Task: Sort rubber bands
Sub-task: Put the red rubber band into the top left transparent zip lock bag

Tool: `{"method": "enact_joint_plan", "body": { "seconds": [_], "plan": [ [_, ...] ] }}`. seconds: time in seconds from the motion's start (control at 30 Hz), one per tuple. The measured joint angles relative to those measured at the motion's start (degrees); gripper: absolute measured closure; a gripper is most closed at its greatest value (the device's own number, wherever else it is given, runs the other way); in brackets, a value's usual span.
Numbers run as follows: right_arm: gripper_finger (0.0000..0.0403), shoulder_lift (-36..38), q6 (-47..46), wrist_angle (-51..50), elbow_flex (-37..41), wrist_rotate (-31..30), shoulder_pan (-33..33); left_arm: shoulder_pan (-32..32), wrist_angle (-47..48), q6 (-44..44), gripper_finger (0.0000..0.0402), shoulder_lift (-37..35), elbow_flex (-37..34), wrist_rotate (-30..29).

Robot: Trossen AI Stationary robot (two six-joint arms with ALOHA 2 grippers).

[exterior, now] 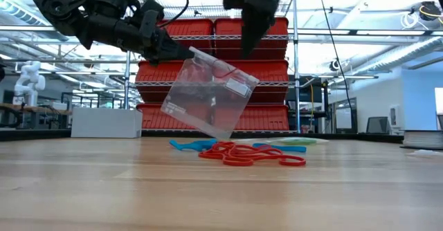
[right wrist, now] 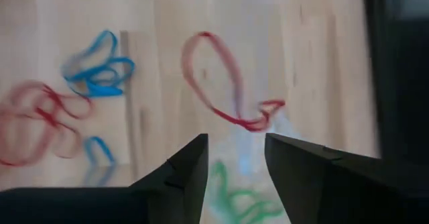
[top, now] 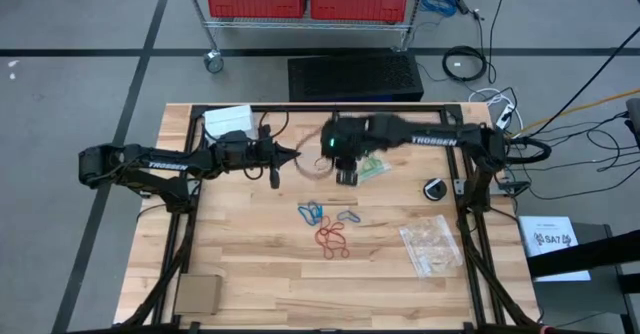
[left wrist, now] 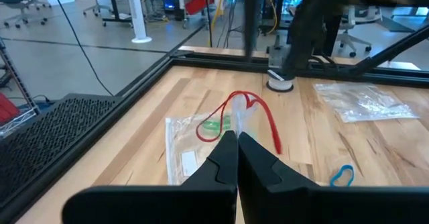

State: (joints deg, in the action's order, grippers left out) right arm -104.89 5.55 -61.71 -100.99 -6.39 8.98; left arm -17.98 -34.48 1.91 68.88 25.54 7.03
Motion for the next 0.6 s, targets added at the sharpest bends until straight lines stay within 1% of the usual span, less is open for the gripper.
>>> {"method": "enact_joint_plan", "body": {
  "seconds": [0.13, 0.27, 0.33, 0.43, 0.6],
  "plan": [
    [0.0261, -0.1, 5.4, 6.1, 4.1, -10.3, -6.7, 0.0, -0.1, 0.0, 0.0402, 0.0, 0.0, 0.0],
    [0.0261, -0.1, 9.7, 13.8, 8.3, -18.2, -10.9, 0.0, -0.6, 0.0, 0.0402, 0.0, 0.0, 0.0],
    [0.0261, -0.1, 10.9, 16.9, 10.2, -20.1, -11.5, 0.0, -0.8, 0.0, 0.0402, 0.0, 0.0, 0.0],
    [0.0261, -0.1, 11.6, 21.1, 12.5, -21.0, -10.9, 0.0, -1.0, 0.0, 0.0402, 0.0, 0.0, 0.0],
    [0.0269, -0.1, 12.1, 22.8, 13.9, -21.1, -8.8, 0.0, -1.0, 0.0, 0.0402, 0.0, 0.0, 0.0]
  ]
}}
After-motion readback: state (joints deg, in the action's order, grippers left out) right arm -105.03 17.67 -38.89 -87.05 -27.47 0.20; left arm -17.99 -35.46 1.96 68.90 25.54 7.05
